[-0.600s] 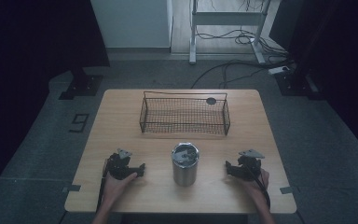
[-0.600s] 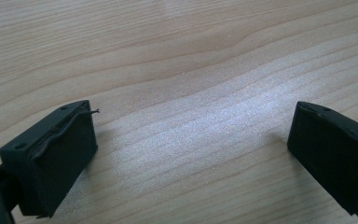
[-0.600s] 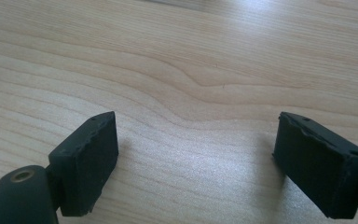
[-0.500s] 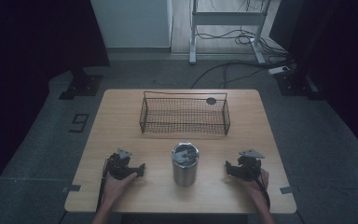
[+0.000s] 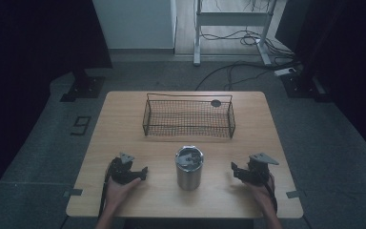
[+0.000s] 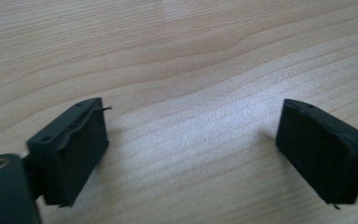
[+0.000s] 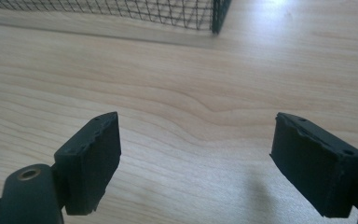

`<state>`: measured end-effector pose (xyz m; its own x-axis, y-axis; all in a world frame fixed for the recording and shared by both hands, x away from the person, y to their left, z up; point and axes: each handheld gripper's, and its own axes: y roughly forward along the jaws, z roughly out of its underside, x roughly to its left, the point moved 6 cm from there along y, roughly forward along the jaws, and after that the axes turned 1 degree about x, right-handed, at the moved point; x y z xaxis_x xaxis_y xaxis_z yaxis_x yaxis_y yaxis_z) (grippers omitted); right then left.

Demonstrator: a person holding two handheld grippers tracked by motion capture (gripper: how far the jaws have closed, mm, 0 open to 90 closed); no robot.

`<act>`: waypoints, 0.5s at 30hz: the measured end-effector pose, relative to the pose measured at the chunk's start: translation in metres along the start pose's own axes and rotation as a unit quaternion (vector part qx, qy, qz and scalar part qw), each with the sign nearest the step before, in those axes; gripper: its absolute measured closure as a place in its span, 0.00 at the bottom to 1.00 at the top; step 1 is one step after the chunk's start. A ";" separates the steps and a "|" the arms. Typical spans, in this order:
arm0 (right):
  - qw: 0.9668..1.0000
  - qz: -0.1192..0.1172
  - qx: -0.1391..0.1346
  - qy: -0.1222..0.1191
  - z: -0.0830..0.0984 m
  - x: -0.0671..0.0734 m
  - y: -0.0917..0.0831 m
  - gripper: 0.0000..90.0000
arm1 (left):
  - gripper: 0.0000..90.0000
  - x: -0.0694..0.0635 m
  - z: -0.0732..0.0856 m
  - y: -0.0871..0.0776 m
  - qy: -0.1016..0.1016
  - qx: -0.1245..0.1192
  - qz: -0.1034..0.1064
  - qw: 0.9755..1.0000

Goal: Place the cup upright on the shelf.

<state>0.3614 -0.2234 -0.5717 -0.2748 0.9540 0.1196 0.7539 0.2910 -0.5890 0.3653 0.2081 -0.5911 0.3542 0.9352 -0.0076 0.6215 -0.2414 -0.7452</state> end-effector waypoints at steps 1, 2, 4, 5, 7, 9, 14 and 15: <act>1.000 0.000 0.000 0.000 0.000 0.000 0.000 0.17 | 0.11 0.000 0.001 -0.001 -0.001 -0.001 -0.001 1.000; 1.000 -0.002 -0.002 0.002 -0.001 0.000 -0.001 0.17 | 0.12 0.000 0.001 -0.001 -0.001 -0.001 -0.001 1.000; 1.000 -0.008 -0.012 0.009 -0.003 0.000 -0.006 0.17 | 0.10 0.000 0.000 0.001 0.004 0.002 0.003 1.000; 1.000 -0.012 -0.018 0.011 -0.005 0.000 -0.009 0.16 | 0.09 0.000 0.000 0.001 0.005 0.003 0.004 1.000; 1.000 -0.015 -0.023 0.010 -0.007 0.001 -0.013 0.16 | 0.08 0.000 -0.001 0.001 0.006 0.004 0.006 1.000; 0.999 -0.028 -0.037 0.014 -0.012 0.004 -0.022 0.15 | 0.07 0.000 -0.001 0.002 0.008 0.004 0.006 1.000; 0.998 -0.029 -0.049 0.012 -0.017 0.006 -0.033 0.15 | 0.06 0.000 -0.002 0.003 0.008 0.005 0.007 1.000; 0.998 -0.029 -0.049 0.012 -0.017 0.006 -0.033 0.15 | 0.06 0.000 -0.002 0.003 0.008 0.005 0.007 1.000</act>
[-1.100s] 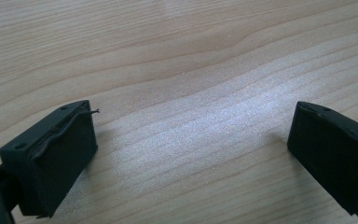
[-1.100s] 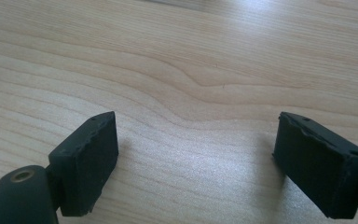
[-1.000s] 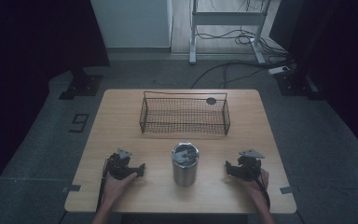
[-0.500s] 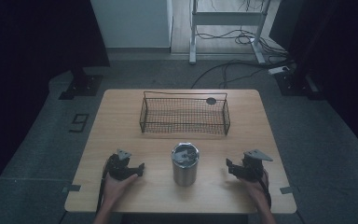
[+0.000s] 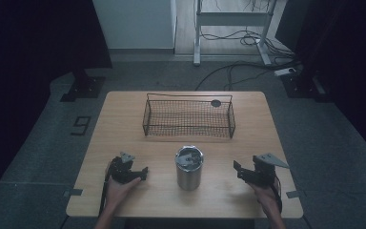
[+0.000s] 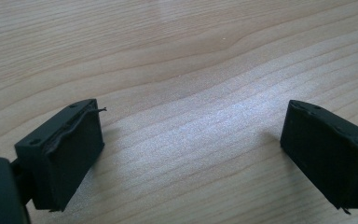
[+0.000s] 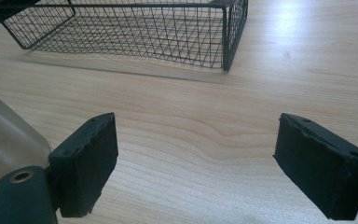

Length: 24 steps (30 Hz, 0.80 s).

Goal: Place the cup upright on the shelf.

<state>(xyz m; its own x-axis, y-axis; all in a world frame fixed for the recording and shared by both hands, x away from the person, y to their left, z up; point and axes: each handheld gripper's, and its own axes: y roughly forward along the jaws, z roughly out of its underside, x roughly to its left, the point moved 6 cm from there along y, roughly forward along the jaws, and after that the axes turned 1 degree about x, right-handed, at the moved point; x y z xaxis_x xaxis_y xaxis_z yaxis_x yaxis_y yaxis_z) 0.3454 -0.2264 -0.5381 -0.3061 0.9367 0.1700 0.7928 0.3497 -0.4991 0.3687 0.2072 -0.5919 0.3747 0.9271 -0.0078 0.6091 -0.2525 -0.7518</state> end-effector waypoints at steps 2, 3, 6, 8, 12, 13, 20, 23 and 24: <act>1.000 0.003 -0.002 0.001 -0.001 0.000 0.000 0.15 | 0.06 0.000 0.000 0.000 0.000 0.000 0.000 1.000; 1.000 0.004 0.000 0.001 -0.001 0.000 0.000 0.15 | 0.06 0.000 0.000 0.000 0.000 0.000 0.000 1.000; 1.000 0.007 0.008 -0.001 0.003 0.000 0.004 0.15 | 0.08 -0.001 0.000 -0.001 0.003 -0.002 0.001 1.000; 1.000 0.004 0.014 -0.004 0.005 0.002 0.007 0.15 | 0.10 -0.001 0.001 -0.001 0.003 -0.004 0.001 1.000; 1.000 -0.011 0.009 -0.009 0.002 0.009 0.003 0.14 | 0.10 -0.001 0.000 -0.001 0.003 -0.003 0.001 1.000; 1.000 -0.016 0.006 -0.013 0.001 0.012 0.002 0.14 | 0.09 -0.001 0.000 -0.001 0.003 -0.003 0.001 1.000; 0.998 -0.052 -0.004 -0.035 -0.007 0.038 -0.008 0.10 | 0.09 -0.001 0.000 0.000 0.003 -0.003 0.002 1.000; 0.997 -0.066 -0.009 -0.047 -0.011 0.051 -0.013 0.08 | 0.09 -0.001 0.000 0.000 0.004 -0.003 0.002 1.000; 0.997 -0.066 -0.009 -0.047 -0.011 0.051 -0.013 0.08 | 0.09 -0.001 0.000 0.000 0.004 -0.003 0.002 1.000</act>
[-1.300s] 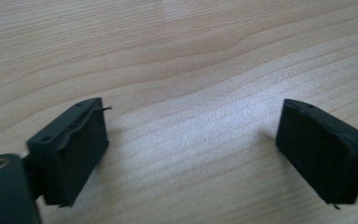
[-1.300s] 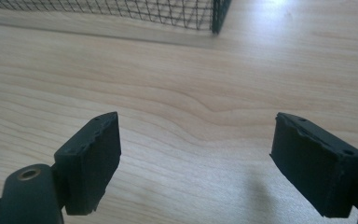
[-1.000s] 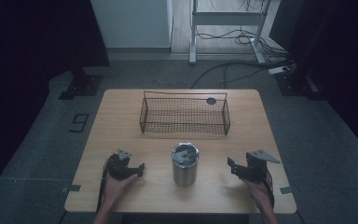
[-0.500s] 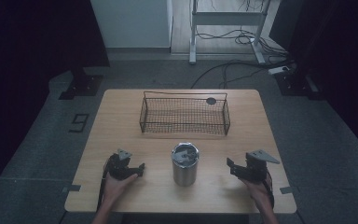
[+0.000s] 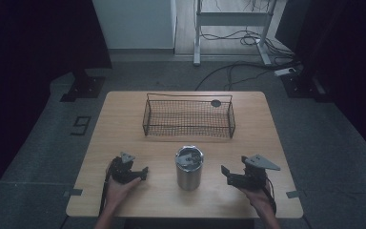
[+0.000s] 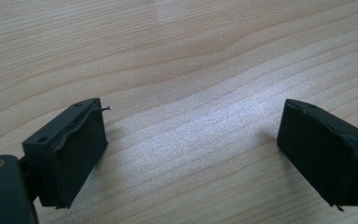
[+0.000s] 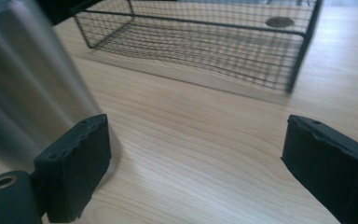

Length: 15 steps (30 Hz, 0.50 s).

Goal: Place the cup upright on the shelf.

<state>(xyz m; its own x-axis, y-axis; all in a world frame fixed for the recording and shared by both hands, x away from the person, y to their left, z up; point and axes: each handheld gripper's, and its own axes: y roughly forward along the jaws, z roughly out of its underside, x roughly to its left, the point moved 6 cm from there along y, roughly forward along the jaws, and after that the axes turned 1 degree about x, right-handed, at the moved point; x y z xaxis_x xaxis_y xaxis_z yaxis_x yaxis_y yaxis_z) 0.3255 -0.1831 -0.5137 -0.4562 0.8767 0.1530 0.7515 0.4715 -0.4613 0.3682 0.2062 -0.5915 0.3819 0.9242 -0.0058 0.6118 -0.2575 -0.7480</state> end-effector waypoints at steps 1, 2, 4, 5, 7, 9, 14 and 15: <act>1.000 -0.009 -0.005 -0.005 -0.003 0.006 -0.002 0.08 | 0.09 0.000 0.000 0.000 0.000 0.000 0.000 1.000; 1.000 -0.009 -0.005 -0.005 -0.003 0.006 -0.002 0.08 | 0.09 0.000 0.000 0.000 0.000 0.000 0.000 1.000; 1.000 -0.016 -0.007 -0.008 -0.005 0.011 -0.004 0.08 | 0.09 0.000 0.000 0.000 0.000 0.000 0.000 1.000; 1.000 -0.019 -0.008 -0.010 -0.005 0.013 -0.004 0.07 | 0.09 0.000 0.000 0.000 0.000 0.000 0.000 1.000; 0.999 -0.029 -0.007 -0.013 -0.007 0.019 -0.006 0.06 | 0.09 0.000 0.000 0.000 0.000 0.001 0.000 1.000; 0.999 -0.045 -0.006 -0.015 -0.008 0.026 -0.006 0.04 | 0.09 0.000 0.000 0.000 0.000 0.001 0.000 1.000; 0.998 -0.062 -0.004 -0.022 -0.007 0.036 -0.003 0.02 | 0.09 0.000 0.000 0.000 0.000 0.001 0.000 1.000; 0.998 -0.064 -0.003 -0.025 -0.007 0.037 -0.003 0.02 | 0.09 0.000 0.000 0.000 0.000 0.001 0.000 1.000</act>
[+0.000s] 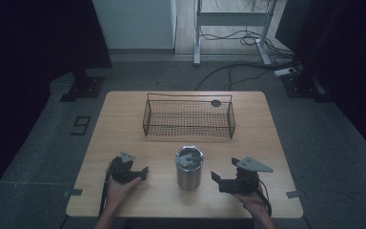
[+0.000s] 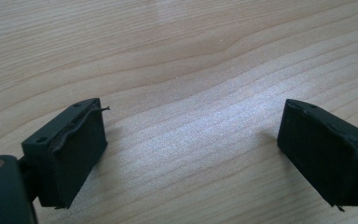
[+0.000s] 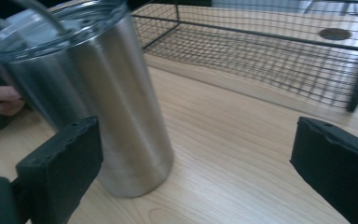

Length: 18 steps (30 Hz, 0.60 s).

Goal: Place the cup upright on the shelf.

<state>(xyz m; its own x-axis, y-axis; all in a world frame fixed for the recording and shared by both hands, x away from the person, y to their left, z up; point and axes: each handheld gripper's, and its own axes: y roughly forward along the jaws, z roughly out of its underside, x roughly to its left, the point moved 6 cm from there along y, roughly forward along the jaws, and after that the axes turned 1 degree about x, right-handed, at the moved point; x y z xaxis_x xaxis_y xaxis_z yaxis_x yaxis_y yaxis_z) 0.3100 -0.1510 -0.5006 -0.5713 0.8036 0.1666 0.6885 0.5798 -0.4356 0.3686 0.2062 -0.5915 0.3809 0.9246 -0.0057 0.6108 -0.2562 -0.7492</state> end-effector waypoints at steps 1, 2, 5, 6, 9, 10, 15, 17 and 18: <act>1.000 -0.004 0.002 -0.002 0.000 0.003 0.002 0.01 | 0.09 0.000 0.000 0.000 0.000 0.000 0.000 1.000; 1.000 -0.007 0.002 -0.003 0.000 0.005 0.002 0.01 | 0.09 0.000 0.000 0.000 0.000 0.000 0.000 1.000; 1.000 -0.020 0.005 -0.007 0.000 0.013 0.007 0.00 | 0.09 0.000 0.000 0.000 0.000 0.000 0.000 1.000; 1.000 -0.024 0.005 -0.010 0.000 0.016 0.007 0.00 | 0.09 0.000 0.000 0.000 0.000 0.000 0.000 1.000; 0.999 -0.036 0.003 -0.017 -0.002 0.024 0.011 0.00 | 0.09 0.000 0.000 0.000 0.000 0.000 0.000 1.000; 0.999 -0.038 0.002 -0.020 -0.003 0.026 0.012 0.00 | 0.09 0.000 0.000 0.000 0.000 0.000 0.000 1.000; 0.999 -0.046 -0.001 -0.026 -0.007 0.035 0.017 0.00 | 0.09 0.000 0.000 0.000 -0.001 0.000 0.000 1.000; 0.998 -0.050 -0.006 -0.029 -0.010 0.039 0.020 0.00 | 0.09 0.000 0.000 0.000 -0.001 0.000 0.000 1.000; 0.998 -0.052 -0.008 -0.030 -0.010 0.041 0.021 0.00 | 0.09 0.000 0.000 0.000 -0.001 0.000 0.000 1.000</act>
<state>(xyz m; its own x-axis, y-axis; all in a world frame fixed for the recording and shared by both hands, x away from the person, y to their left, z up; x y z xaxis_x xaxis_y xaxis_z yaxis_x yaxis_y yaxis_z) 0.3055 -0.1048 -0.4935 -0.6646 0.7305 0.1570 0.6312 0.6613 -0.4052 0.3685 0.2063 -0.5915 0.3797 0.9251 -0.0060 0.6116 -0.2559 -0.7487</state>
